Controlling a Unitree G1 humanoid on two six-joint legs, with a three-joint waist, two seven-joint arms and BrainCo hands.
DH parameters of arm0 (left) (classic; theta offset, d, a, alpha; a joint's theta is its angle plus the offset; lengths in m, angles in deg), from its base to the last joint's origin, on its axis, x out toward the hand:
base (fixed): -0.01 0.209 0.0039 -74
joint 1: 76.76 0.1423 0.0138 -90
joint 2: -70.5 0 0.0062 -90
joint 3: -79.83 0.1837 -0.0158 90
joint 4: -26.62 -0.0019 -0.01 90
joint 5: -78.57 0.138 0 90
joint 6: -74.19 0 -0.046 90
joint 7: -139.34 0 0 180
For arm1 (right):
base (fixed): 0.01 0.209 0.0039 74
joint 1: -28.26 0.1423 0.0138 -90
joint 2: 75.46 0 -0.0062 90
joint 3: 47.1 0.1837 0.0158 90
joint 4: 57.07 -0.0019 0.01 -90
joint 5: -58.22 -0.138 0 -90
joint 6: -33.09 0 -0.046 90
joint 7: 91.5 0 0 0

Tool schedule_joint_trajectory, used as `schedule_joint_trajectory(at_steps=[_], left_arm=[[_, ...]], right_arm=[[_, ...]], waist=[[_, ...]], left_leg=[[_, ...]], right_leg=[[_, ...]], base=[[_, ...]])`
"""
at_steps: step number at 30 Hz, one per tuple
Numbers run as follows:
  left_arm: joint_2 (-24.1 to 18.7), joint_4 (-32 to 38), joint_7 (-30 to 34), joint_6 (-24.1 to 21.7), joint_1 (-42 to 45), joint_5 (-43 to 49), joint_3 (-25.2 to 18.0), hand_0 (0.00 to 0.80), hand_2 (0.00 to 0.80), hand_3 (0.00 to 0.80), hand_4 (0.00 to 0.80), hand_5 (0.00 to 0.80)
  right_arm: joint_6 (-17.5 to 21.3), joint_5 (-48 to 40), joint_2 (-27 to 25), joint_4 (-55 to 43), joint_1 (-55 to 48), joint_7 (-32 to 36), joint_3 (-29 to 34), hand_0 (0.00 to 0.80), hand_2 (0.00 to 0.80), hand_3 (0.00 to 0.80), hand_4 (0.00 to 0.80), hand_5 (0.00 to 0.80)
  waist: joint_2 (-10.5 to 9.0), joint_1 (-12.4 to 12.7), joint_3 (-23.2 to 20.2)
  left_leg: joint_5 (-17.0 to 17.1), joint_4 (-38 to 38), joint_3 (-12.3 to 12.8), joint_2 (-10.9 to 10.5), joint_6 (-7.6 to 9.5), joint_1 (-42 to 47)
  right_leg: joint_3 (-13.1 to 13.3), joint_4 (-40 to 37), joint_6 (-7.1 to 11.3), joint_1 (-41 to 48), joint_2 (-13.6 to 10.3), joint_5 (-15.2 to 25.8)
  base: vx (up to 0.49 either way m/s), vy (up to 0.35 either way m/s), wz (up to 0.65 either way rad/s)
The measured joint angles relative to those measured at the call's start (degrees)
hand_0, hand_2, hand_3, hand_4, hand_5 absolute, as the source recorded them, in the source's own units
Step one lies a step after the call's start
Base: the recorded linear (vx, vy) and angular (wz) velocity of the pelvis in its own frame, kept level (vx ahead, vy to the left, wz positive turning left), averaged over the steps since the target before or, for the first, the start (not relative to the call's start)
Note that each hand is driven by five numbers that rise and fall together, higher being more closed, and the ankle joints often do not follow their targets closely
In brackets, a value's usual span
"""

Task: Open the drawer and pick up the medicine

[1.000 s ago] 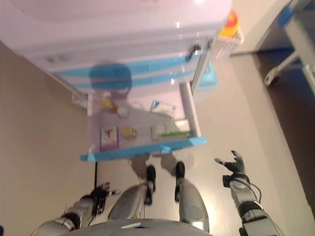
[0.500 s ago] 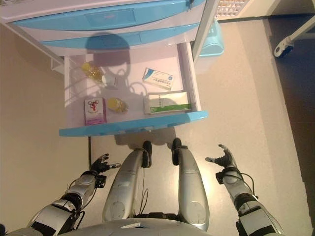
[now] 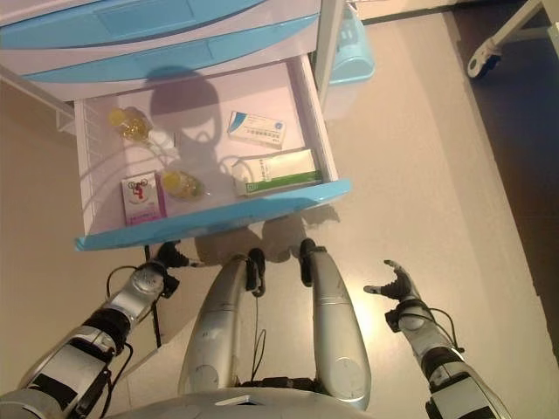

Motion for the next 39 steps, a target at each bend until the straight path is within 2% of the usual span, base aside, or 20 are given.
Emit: schedule_joint_trajectory(at_steps=[6, 12, 20, 25, 31, 39], left_arm=[[-4.96, 5.16, 1.30, 2.25, -1.33, 0.54, 0.00, 0.000, 0.000, 0.000, 0.000, 0.000], [-9.58, 4.07, 2.32, 4.04, -7.23, -0.16, -0.02, 0.000, 0.000, 0.000, 0.000, 0.000], [-13.37, -5.34, 2.47, 7.23, -23.41, -6.43, -0.14, 0.000, 0.000, 0.000, 0.000, 0.000], [-13.64, -15.16, 0.39, 8.94, -35.31, -11.05, 0.06, 0.000, 0.000, 0.000, 0.000, 0.000], [-13.63, -23.03, -2.91, 10.09, -39.09, -14.40, 1.12, 0.000, 0.000, 0.000, 0.000, 0.000], [-13.59, -23.83, -4.10, 9.42, -40.88, -18.97, 1.58, 0.000, 0.000, 0.000, 0.000, 0.000]], right_arm=[[-0.09, -0.03, -2.15, 0.56, -0.91, 0.03, 0.17, 0.000, 0.000, 0.000, 0.000, 0.000], [0.41, 0.04, -2.21, 0.81, -0.92, 0.08, 0.10, 0.000, 0.000, 0.000, 0.000, 0.000], [0.76, 0.33, -2.82, -1.23, -1.26, 0.12, -2.18, 0.000, 0.000, 0.000, 0.000, 0.000], [0.88, 0.26, -3.22, -2.95, -1.02, -0.06, -2.88, 0.000, 0.000, 0.000, 0.000, 0.000], [0.91, -0.31, -3.93, -3.30, 0.49, -0.62, -4.80, 0.000, 0.000, 0.000, 0.000, 0.000], [1.21, -0.86, -3.89, -3.02, 1.42, -1.18, -6.31, 0.000, 0.000, 0.000, 0.000, 0.000]], waist=[[2.41, -0.07, 1.86], [2.68, -1.33, 2.22], [2.06, -3.47, 2.57], [0.90, -4.96, 3.17], [0.22, -5.51, 3.51], [-0.69, -4.65, 3.47]], left_leg=[[-0.09, 0.00, 0.67, -0.02, 0.31, 0.19], [-0.07, 0.02, 0.95, 0.00, 0.32, 0.48], [-0.25, 0.16, 2.60, 0.78, 0.56, 0.82], [-0.47, 0.23, 2.76, 0.99, 0.63, 0.28], [-1.40, 1.25, 2.87, 1.85, 0.54, -0.27], [-1.44, 1.76, 2.15, 1.81, 0.50, -0.62]], right_leg=[[0.43, 0.63, 0.02, -0.21, -0.05, -0.24], [0.80, 0.79, 0.02, -0.16, 0.19, -0.24], [2.27, 0.76, 0.52, -0.33, 1.13, 0.07], [2.84, 0.58, 0.73, -0.80, 1.72, 0.22], [2.99, 0.56, 0.95, -1.11, 2.63, 0.37], [2.68, 0.45, 0.98, -1.00, 2.85, 0.37]], base=[[0.023, 0.056, -0.02], [0.012, 0.082, -0.03], [-0.019, 0.070, -0.09], [-0.028, 0.028, -0.05], [-0.021, 0.039, -0.06], [-0.009, -0.036, 0.02]])
